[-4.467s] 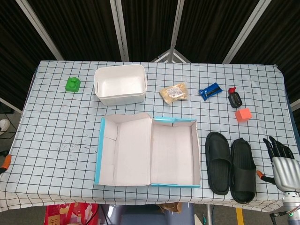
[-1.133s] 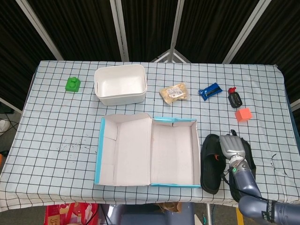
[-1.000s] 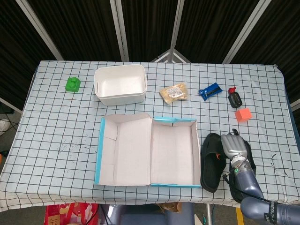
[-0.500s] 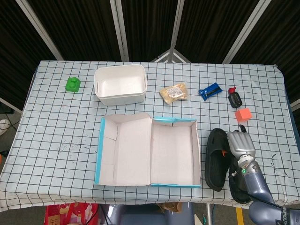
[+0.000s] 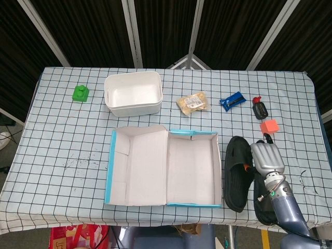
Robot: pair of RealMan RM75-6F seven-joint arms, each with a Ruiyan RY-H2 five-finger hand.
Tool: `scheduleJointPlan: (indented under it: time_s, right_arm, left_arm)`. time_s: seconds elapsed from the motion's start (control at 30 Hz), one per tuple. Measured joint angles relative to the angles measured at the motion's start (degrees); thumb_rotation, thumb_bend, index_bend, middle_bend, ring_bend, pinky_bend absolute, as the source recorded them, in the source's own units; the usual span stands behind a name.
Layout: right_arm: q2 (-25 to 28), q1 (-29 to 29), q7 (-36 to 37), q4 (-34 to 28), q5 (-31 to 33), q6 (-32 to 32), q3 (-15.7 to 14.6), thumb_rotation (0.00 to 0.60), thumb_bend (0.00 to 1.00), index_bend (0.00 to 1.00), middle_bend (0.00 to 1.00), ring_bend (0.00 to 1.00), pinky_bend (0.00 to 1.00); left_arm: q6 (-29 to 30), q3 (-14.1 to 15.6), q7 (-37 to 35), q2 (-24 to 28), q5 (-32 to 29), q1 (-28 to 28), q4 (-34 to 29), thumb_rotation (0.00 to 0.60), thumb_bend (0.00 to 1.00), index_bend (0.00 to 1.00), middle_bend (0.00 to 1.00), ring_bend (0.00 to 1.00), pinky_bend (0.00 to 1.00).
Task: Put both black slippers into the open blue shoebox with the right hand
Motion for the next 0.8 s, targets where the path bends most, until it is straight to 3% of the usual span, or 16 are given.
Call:
scheduleJointPlan:
  time_s: [0.23, 0.5, 0.67, 0.8]
  right_arm:
    - [4.23, -2.33, 2.22, -7.70, -6.74, 3.86, 1.07, 0.600, 0.56, 0.75, 0.55, 0.31, 0.02]
    - [4.80, -5.96, 8.36, -8.36, -19.87, 4.42, 0.81, 0.600, 0.56, 0.75, 0.55, 0.32, 0.02]
    - [1.39, -7.62, 10.72, -8.39, -26.18, 4.19, 0.05, 0.600, 0.56, 0.75, 0.55, 0.32, 0.02]
    - [-3.76, -8.33, 9.82, -8.40, -27.66, 5.46, -0.12, 0.600, 0.57, 0.75, 0.55, 0.33, 0.02]
  left_arm:
    - [0.08, 0.17, -1.09, 0.27, 0.57, 0.12, -0.10, 0.600, 0.51, 0.07, 0.00, 0.00, 0.02]
    - [0.24, 0.41, -2.71, 0.70, 1.28, 0.37, -0.05, 0.600, 0.51, 0.07, 0.00, 0.00, 0.02]
    - [0.45, 0.66, -3.22, 0.75, 2.35, 0.36, 0.04, 0.600, 0.51, 0.07, 0.00, 0.00, 0.02]
    - [0.68, 0.53, -4.34, 0.90, 2.37, 0.42, 0.41, 0.600, 0.51, 0.07, 0.00, 0.00, 0.02]
